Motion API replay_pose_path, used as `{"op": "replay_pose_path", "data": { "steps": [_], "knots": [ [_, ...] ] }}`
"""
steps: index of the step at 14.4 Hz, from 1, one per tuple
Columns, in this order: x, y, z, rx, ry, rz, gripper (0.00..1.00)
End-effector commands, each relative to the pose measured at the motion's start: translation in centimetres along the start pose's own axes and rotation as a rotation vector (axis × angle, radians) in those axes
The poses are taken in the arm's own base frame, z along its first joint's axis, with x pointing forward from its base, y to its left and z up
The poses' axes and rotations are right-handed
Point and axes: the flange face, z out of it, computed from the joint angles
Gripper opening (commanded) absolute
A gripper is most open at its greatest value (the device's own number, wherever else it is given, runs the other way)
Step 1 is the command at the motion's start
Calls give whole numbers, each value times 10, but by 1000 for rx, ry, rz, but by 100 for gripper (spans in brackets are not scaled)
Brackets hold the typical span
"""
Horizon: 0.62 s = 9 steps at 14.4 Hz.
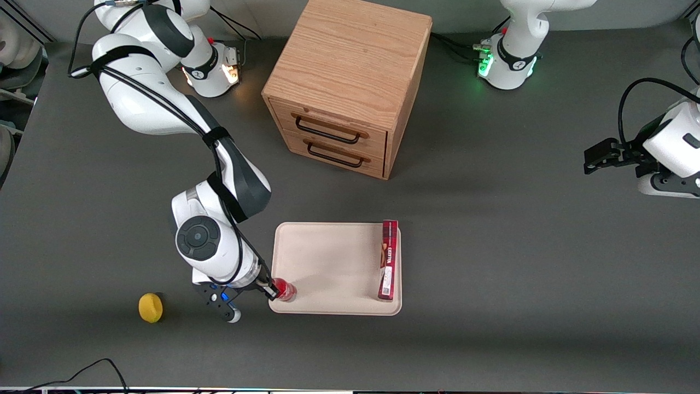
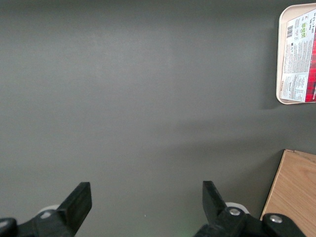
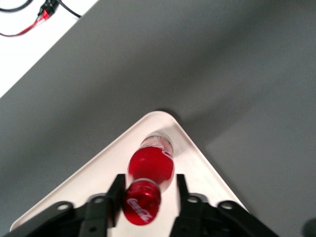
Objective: Place coke bottle on tray
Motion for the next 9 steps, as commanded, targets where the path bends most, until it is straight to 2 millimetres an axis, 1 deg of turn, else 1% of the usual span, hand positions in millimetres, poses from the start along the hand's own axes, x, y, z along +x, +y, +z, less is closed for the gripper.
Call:
{"op": "replay_pose_path", "data": {
  "steps": [1,2,3,4,5,6,8,9],
  "knots": [
    [-4,-1,-28,-25,-5,1,100],
    [-5,4,-66,-37,5,-16,100],
    [-9,12,-117,-58,45,-57,100],
    [-8,29,-157,-99,41,-120,100],
    [-14,47,-201,-129,25,-213,100],
    [-22,65,-238,-154,1,-266,100],
    [-34,104,-301,-157,-75,-332,100],
    [-30,128,-321,-171,-98,-377,100]
  ]
}}
